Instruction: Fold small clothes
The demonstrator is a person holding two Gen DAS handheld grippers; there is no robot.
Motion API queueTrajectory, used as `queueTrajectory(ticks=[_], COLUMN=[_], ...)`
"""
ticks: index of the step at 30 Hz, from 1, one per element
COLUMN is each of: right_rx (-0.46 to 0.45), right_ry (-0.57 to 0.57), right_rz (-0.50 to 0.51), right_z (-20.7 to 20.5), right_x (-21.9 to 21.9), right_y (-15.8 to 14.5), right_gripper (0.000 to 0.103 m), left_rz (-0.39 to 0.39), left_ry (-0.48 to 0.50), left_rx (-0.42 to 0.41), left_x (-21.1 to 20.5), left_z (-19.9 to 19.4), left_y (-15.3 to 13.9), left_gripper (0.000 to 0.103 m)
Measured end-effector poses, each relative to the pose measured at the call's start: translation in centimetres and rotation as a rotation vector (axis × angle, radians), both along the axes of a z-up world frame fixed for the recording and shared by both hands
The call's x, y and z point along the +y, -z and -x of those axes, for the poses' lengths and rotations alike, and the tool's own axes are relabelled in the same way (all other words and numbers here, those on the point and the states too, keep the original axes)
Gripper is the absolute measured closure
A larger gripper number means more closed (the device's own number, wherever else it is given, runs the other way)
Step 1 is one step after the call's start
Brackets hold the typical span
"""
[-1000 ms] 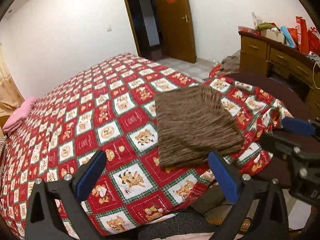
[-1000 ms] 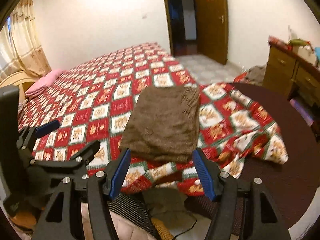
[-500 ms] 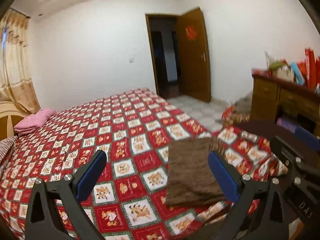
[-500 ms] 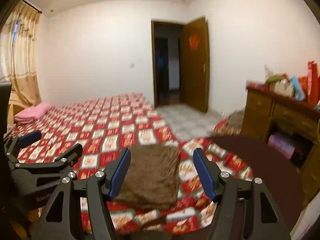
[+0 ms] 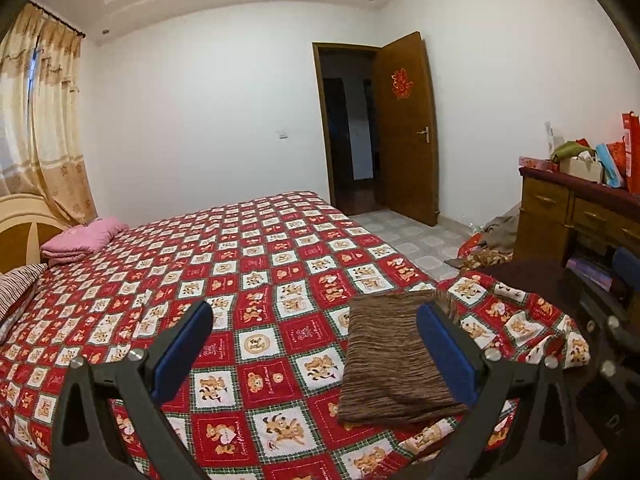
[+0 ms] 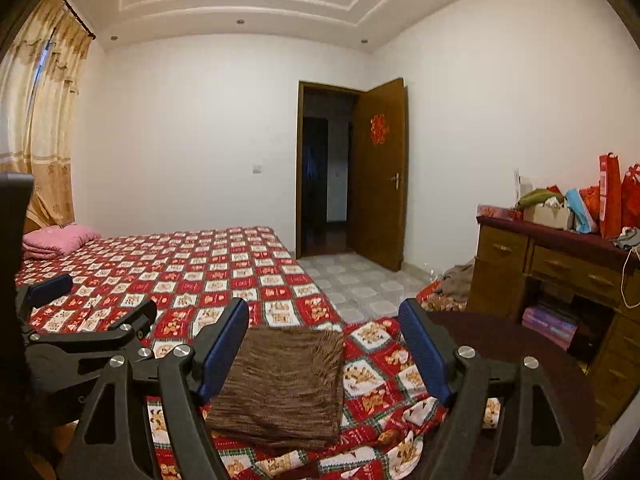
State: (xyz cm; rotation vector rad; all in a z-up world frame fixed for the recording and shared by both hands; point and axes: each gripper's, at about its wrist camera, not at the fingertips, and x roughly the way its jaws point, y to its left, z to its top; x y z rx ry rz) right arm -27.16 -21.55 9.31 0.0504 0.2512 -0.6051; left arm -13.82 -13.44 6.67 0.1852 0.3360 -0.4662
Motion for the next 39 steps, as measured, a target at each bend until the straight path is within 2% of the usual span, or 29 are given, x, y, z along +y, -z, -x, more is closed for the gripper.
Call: queueTrajectory(ticks=[39], right_rx=[0.01], right_ry=[0.007], right_rz=[-0.051], right_z=[0.12], right_x=[-0.97], right_y=[0.95], right_gripper=[0.025], left_rz=[-0.017], left_ry=[0.018], left_rx=[0.009], left_x=[-0.38], left_z=[0.28], left_y=[-0.22], left_gripper=[0.0])
